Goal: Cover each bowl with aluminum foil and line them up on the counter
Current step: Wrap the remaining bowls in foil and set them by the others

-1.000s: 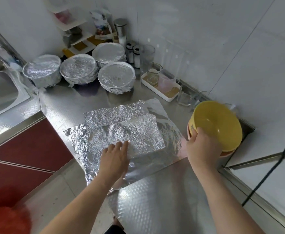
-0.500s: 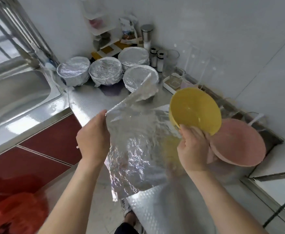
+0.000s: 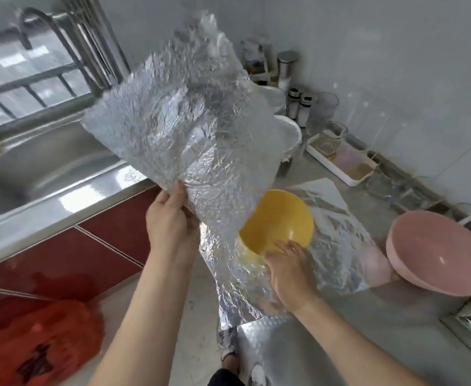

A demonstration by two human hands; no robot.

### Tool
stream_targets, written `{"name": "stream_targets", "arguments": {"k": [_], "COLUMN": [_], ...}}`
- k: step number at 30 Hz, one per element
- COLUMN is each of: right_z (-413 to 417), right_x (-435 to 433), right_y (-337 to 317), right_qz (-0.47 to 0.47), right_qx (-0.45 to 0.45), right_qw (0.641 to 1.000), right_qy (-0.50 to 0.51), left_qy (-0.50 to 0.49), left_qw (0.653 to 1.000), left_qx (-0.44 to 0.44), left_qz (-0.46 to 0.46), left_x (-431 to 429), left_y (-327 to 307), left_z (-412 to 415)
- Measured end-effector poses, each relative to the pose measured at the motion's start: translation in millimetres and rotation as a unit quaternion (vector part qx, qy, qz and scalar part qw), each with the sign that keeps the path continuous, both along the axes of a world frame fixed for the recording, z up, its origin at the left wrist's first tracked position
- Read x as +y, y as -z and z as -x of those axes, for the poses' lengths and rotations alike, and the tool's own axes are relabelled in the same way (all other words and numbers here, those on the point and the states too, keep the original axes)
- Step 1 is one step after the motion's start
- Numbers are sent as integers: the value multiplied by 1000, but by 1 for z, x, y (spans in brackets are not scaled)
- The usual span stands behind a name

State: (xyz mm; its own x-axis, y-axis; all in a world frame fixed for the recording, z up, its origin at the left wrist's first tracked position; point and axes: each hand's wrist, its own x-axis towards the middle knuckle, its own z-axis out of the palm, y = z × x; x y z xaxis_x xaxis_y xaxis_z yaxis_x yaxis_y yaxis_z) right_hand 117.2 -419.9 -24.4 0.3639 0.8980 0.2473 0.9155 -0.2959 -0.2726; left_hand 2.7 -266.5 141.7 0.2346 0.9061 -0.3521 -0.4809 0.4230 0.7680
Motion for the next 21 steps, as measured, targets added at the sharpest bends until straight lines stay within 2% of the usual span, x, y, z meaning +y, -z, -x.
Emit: {"name": "stream_targets", "arguments": {"k": [2,3,4,5,6,7,8,9,10,11,12,14,17,21], "right_z": [1,-1,-4,-7,-10,-13,-16,-18,-20,-21,-20,-22,-28,-42], "right_x": [0,-2,-3,-8,-12,-18,-24,-29,-33,-39,-39,-39,-40,-50], "right_y": [-11,-19,-24,-34,-43,-60,-72,-82,-89,-93,-95,-92,-88,-83], "right_qz": [39,48,42,21,-16,-54,-98,-133,-154,-171,-182,-210,-232,-199], "right_qx": [-34,-32,8,95,246,441,619,755,826,852,856,833,767,719], "right_qw": [998,998,998,993,966,892,777,639,541,493,481,498,545,604], "right_qy": [18,34,48,64,78,84,67,53,45,39,48,118,245,280], "left_qy": [5,3,1,0,0,2,4,4,5,15,29,66,118,121], "left_qw": [997,993,989,985,982,978,974,970,967,966,966,967,966,970], "left_qx": [-29,-43,-54,-66,-78,-87,-89,-85,-83,-76,-65,-34,-31,43], "left_qz": [77,109,136,157,174,191,210,227,240,248,249,244,227,205], "left_x": [-7,-11,-16,-23,-30,-38,-46,-52,-59,-67,-73,-86,-94,-75], "left_y": [11,18,24,29,33,36,38,41,43,46,51,59,66,78], "left_z": [-1,-3,-6,-9,-13,-17,-21,-25,-28,-33,-36,-42,-44,-36]}}
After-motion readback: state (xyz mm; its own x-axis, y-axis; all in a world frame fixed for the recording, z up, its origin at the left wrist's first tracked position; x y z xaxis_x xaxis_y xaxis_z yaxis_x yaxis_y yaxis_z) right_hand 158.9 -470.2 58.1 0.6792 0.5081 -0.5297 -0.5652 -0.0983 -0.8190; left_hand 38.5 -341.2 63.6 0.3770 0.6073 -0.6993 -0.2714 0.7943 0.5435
